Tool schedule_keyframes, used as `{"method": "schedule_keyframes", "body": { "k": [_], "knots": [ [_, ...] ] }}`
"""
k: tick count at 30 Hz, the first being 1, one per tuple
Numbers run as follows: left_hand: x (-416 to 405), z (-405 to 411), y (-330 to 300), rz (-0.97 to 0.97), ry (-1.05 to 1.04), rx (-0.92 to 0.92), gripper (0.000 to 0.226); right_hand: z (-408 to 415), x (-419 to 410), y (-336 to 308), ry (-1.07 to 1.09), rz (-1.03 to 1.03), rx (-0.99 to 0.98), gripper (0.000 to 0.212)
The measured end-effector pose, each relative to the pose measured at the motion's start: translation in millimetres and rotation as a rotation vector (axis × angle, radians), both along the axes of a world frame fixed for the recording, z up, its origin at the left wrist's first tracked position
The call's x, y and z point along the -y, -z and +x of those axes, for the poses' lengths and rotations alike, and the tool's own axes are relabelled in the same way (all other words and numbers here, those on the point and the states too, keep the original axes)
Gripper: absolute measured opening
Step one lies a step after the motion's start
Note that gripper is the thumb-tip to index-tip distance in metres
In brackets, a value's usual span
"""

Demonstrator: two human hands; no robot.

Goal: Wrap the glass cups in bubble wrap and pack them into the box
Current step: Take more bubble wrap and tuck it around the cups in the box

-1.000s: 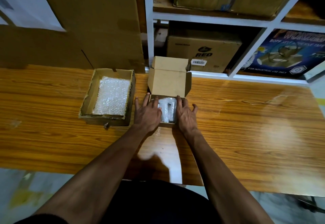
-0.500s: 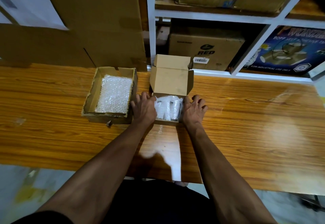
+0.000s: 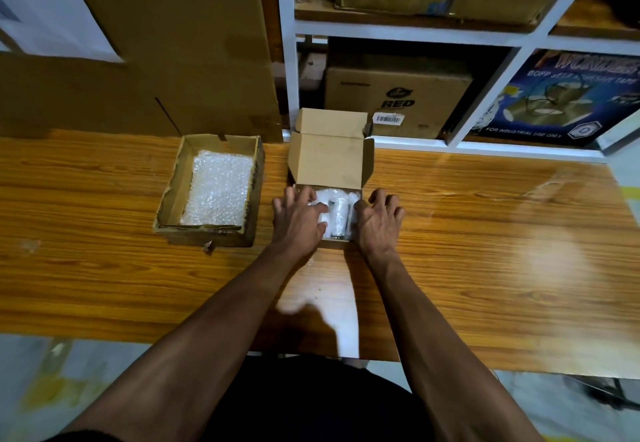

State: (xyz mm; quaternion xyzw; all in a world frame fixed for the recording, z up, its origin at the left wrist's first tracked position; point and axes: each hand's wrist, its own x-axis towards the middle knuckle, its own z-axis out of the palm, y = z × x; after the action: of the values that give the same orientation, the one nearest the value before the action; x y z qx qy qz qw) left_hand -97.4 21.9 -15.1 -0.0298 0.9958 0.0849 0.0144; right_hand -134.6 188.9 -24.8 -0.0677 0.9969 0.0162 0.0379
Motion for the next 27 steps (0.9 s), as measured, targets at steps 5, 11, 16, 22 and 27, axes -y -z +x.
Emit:
{"method": "schedule_keyframes", "body": {
  "k": [5, 11, 16, 22, 27],
  "knots": [
    [-12, -8, -14, -0.057, -0.037, 0.061, 0.034, 3, 9, -5, 0.018, 0.05, -0.005, 0.03],
    [-13, -2, -16, -0.095, 0.037, 0.011, 0.043, 14, 9, -3, -0.174, -0.085, -0.045, 0.064],
    [1, 5, -6, -0.145, 0.127, 0.007, 0.032, 18, 12, 10, -0.366, -0.15, 0.14, 0.085],
    [-3, 7, -2, -0.176, 0.123, 0.115, 0.04, 13, 12, 12, -0.33, -0.125, 0.207, 0.083],
    [0, 2, -5, -0.183, 0.163, 0.133, 0.043, 12, 15, 5, -0.312, -0.089, 0.218, 0.077]
  ]
}}
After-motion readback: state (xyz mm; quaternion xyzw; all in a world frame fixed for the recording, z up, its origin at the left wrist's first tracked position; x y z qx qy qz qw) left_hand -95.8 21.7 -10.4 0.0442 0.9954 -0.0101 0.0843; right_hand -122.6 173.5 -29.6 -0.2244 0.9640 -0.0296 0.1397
